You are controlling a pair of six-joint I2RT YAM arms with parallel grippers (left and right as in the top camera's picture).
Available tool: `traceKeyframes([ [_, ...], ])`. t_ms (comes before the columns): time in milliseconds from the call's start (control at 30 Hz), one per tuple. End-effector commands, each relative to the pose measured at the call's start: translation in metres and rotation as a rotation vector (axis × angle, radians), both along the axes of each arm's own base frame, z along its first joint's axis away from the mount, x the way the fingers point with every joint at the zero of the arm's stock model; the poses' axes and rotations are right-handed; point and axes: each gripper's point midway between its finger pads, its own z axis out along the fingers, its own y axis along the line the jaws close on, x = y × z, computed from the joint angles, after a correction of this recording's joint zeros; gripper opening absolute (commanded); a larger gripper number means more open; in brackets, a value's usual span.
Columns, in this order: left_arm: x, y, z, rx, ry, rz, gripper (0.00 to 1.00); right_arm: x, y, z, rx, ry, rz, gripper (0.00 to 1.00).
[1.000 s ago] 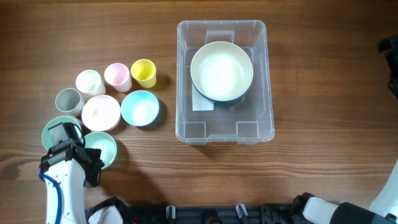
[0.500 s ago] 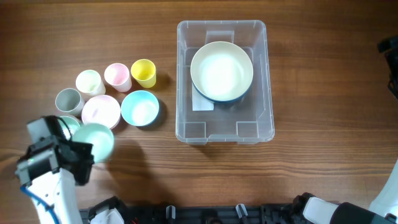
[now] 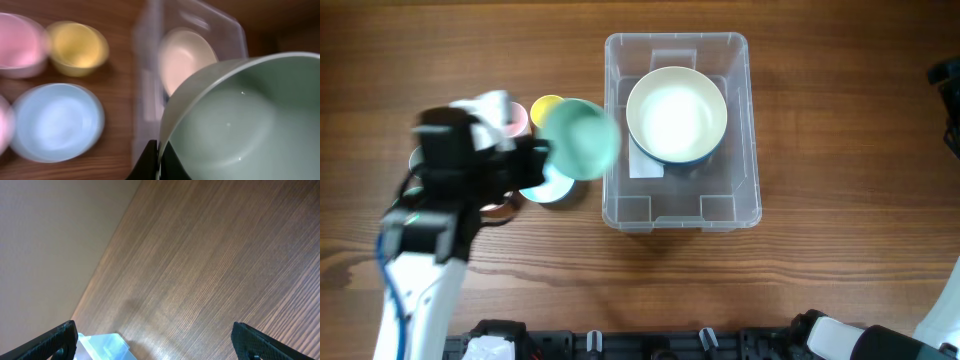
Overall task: Pack container
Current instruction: 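Carry the green bowl into the container's near right corner and release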
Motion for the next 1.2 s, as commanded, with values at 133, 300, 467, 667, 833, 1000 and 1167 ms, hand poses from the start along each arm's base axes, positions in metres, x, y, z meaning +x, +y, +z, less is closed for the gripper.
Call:
traceKeyframes([
  [133, -0.012, -0.114, -0.066, 0.209, 0.075, -0.350, 0.04, 0.001, 0.000, -0.001, 0.009, -0.001, -0.002, 1.00],
  [300, -0.002, -0.144, -0.094, 0.217, 0.099, -0.373, 0.04, 0.001, 0.000, -0.001, 0.009, -0.001, -0.002, 0.99],
  [467, -0.002, -0.169, -0.126, 0.238, 0.131, -0.427, 0.04, 0.001, 0.000, -0.001, 0.009, -0.001, -0.002, 1.00],
  [667, 0.000, -0.201, -0.146, 0.232, 0.104, -0.482, 0.04, 0.001, 0.000, -0.001, 0.009, -0.001, -0.002, 0.99],
  [833, 0.004, -0.206, -0.156, 0.245, 0.101, -0.466, 0.07, 0.001, 0.000, -0.001, 0.009, -0.001, -0.002, 0.99],
  [1000, 0.006, -0.206, -0.158, 0.248, 0.097, -0.462, 0.25, 0.001, 0.000, -0.001, 0.009, -0.001, -0.002, 1.00],
  [1167, 0.013, -0.207, -0.115, 0.252, 0.092, -0.447, 0.40, 0.001, 0.000, -0.001, 0.009, -0.001, -0.002, 1.00],
])
